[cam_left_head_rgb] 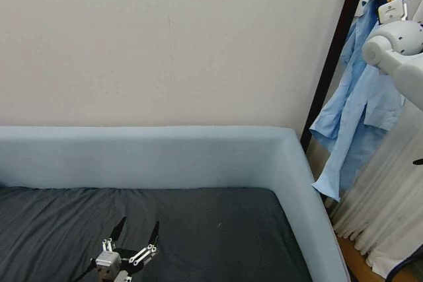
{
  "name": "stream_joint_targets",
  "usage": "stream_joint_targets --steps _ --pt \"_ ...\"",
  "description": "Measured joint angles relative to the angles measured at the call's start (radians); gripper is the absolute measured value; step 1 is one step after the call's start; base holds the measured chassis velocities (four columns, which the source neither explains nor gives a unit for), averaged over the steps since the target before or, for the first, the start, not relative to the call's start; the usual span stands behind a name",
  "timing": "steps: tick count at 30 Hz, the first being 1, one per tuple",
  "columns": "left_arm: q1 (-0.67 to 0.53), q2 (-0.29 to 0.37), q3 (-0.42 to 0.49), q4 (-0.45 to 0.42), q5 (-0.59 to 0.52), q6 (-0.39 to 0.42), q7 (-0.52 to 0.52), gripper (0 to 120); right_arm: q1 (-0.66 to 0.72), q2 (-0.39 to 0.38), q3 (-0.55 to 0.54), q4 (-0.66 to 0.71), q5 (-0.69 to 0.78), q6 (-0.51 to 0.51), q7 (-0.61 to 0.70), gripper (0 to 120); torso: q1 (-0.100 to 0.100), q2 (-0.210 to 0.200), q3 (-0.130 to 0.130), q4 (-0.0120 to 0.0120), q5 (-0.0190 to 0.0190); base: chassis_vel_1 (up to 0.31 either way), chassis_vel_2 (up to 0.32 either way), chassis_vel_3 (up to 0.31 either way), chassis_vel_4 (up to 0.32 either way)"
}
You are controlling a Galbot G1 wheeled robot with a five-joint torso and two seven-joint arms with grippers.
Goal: Pick up the clothes from the sofa and hang them on the clothes hanger.
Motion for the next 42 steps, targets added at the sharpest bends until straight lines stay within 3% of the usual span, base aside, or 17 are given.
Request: stream_joint_targets --steps 14,25,42 --pt "0.0 0.0 0.0 0.0 0.0 0.0 0.0 100 0.011 0.008 0.038 0.023 0.134 0.0 0.087 4 0.0 0.0 0.0 0.0001 0.0001 0.0 0.0 0.0 0.0" --pt "0.0 0.0 0.0 0.0 0.0 0.0 0.0 100 0.076 0.071 -0.002 -0.002 0.425 0.001 0.322 4 0.0 0.0 0.0 0.0003 0.0 0.0 0.0 0.0 0.0" --pt "0.0 0.0 0.0 0.0 0.0 0.0 0.0 100 0.088 0.139 0.021 -0.098 0.528 0.002 0.419 3 0.0 0.0 0.0 0.0 0.0002 0.0 0.0 0.0 0.0"
